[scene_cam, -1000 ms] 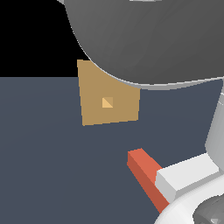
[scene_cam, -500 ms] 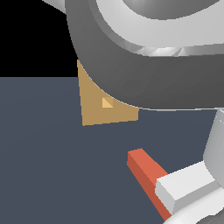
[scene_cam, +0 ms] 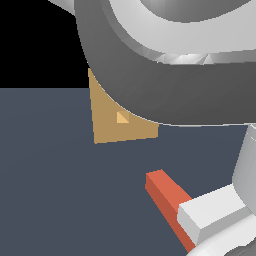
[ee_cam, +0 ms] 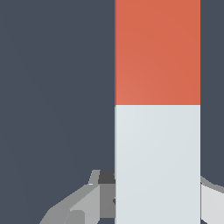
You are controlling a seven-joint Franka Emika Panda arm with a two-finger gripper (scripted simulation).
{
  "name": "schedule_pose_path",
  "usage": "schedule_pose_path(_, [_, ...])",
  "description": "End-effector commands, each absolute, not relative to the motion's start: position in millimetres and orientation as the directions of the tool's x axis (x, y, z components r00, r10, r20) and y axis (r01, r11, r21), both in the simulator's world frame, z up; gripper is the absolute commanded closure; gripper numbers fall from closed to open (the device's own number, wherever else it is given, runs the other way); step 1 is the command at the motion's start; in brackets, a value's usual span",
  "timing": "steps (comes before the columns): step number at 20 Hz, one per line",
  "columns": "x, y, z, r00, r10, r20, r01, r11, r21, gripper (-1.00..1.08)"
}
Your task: Insert the peg into the horizontal hole in a box.
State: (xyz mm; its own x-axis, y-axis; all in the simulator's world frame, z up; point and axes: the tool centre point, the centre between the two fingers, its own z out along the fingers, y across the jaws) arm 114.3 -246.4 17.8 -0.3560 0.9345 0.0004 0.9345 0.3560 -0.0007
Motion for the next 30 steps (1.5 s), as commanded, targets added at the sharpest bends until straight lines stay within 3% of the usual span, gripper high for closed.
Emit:
schedule_pose_path(1, [114, -246, 18, -0.355, 0.935, 0.000, 0.935, 0.355, -0.001, 1.08])
schedule_pose_path(16, [99, -217, 28, -0.340, 0.940, 0.000, 0.940, 0.340, 0.000, 1.08])
schedule_pose_path(30, [62, -136, 57, -0.297, 0.955, 0.000, 0.955, 0.297, 0.000, 1.08])
